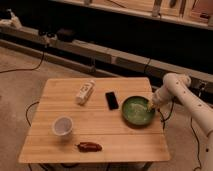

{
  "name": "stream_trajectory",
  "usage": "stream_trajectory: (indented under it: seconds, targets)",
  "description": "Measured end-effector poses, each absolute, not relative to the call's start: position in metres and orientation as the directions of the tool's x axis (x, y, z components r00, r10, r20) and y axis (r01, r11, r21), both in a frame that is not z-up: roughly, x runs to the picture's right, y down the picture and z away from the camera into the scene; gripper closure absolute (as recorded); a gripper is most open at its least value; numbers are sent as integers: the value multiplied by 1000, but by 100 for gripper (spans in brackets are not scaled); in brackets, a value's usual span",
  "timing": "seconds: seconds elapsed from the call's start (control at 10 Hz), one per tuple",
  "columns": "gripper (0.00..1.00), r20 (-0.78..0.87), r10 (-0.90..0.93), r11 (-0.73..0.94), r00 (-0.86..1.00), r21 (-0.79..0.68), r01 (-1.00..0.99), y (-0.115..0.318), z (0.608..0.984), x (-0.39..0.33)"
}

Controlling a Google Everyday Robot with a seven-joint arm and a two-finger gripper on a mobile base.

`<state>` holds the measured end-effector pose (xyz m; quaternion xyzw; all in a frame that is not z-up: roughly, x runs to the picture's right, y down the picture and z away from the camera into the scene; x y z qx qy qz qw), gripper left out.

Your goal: Drag the ceramic bowl in a circle

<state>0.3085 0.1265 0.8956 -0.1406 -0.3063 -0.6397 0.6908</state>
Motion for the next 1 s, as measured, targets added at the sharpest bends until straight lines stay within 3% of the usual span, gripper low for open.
stream_trajectory:
  seconds: [0.5, 1.0]
  targets:
    - [89, 577, -814, 87, -65, 231, 969, 85, 914, 275]
    - [89, 555, -814, 8, -170, 304, 953, 76, 912, 219]
